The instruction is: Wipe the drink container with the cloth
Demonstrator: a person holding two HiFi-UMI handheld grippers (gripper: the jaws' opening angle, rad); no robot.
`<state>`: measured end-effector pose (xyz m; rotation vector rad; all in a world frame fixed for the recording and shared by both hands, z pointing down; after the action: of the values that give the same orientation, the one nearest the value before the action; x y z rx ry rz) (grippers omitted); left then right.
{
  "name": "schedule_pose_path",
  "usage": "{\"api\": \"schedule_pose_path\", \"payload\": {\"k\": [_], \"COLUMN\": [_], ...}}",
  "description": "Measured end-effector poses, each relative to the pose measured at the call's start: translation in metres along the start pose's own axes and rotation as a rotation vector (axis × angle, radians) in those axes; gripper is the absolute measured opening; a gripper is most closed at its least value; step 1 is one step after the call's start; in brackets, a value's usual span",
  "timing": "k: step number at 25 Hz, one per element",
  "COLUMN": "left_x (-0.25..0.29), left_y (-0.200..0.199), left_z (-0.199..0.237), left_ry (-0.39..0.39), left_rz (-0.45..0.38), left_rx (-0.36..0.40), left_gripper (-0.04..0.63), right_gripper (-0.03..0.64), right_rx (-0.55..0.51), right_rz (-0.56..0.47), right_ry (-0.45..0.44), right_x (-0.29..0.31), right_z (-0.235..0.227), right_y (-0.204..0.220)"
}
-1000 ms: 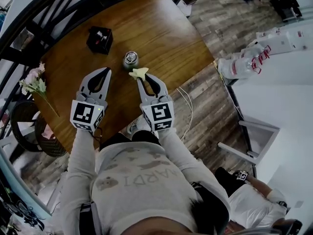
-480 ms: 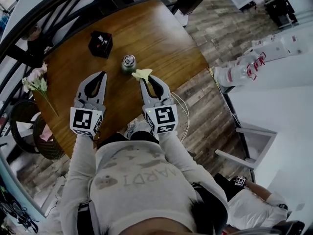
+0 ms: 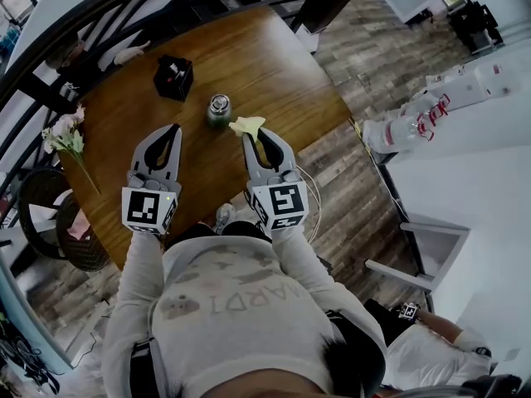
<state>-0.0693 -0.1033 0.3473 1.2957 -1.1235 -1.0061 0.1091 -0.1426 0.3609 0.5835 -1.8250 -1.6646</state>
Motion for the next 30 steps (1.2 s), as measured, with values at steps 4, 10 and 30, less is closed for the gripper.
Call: {"api": "schedule_pose_path", "payload": {"k": [4, 10, 30], "left_x": [-0.006, -0.008, -0.009], "left_y": [-0.008, -0.011, -0.013], "left_z": [-0.002, -0.003, 0.005], "left_ry": [-0.007, -0.018, -0.031], "left_rz": [-0.02, -0.034, -0.05], "left_rx": [0.009, 0.015, 0.017], "left_gripper": [0.006, 0.006, 0.005], "right_gripper": [0.077, 0.077, 0.077], "right_rx": [0.0, 0.005, 0.001], "right_rz": [-0.021, -0.046, -0.076], "right_ry": [0.004, 0.011, 0.021], "right_x": [-0.006, -0.01, -0.007], "right_z": [0.001, 0.0, 0.002], "right_y": [-0.006, -0.011, -0.017]}}
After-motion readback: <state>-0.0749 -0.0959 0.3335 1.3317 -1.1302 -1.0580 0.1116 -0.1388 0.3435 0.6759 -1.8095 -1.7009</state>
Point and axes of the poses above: the fingertips, and each gripper's own axes: x forward along the fingers, z to its left, y out of its underside, the point moved 4 cm from there along -x, backward along the fingers, and after that the axes turned 6 degrees about -y, right-handed, at the moved point
